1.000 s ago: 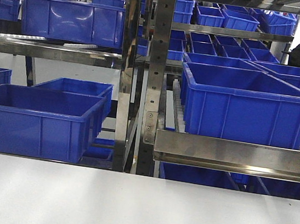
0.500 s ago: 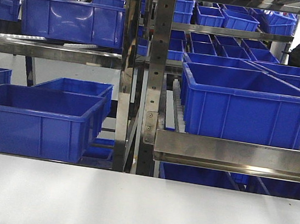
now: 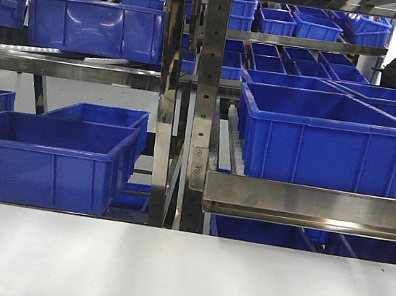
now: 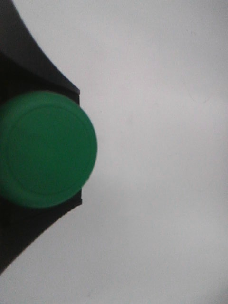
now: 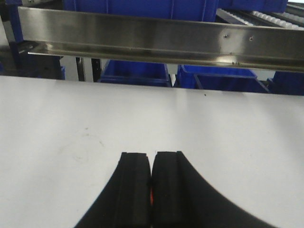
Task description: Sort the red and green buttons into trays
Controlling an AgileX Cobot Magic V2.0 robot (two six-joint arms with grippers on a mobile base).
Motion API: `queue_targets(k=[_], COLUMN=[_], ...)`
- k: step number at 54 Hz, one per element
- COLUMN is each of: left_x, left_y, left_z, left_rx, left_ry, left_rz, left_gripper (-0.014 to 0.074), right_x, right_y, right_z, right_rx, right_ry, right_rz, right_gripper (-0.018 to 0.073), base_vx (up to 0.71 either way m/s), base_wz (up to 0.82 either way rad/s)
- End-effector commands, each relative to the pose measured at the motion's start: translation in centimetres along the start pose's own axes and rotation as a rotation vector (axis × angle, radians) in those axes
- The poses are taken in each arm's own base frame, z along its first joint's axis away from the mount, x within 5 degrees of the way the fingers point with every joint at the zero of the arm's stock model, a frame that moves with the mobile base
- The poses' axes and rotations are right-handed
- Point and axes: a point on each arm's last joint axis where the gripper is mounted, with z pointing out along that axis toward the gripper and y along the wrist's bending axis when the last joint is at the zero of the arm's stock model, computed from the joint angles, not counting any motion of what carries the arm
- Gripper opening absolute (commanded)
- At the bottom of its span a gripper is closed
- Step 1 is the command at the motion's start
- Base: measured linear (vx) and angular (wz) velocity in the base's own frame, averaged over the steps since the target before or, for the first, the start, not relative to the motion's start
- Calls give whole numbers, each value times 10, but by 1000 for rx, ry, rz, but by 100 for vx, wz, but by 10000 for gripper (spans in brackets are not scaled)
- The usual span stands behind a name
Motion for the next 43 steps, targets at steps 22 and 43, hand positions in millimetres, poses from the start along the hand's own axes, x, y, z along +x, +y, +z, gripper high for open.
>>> queue_targets(k=[22, 43], left_x=[-62, -87], left_y=[-5, -11], left_z=[-28, -55], left_rx=[47, 108], left_ry=[-287, -319], left_rz=[18, 95], left_gripper=[-6, -6], right_x=[10, 30], right_y=[0, 9], right_z=[20, 84], right_rx=[-2, -67], right_ry=[159, 124], right_rz=[-1, 5], right_gripper=[555, 712], base_vx=[0, 0], base_wz=[0, 0])
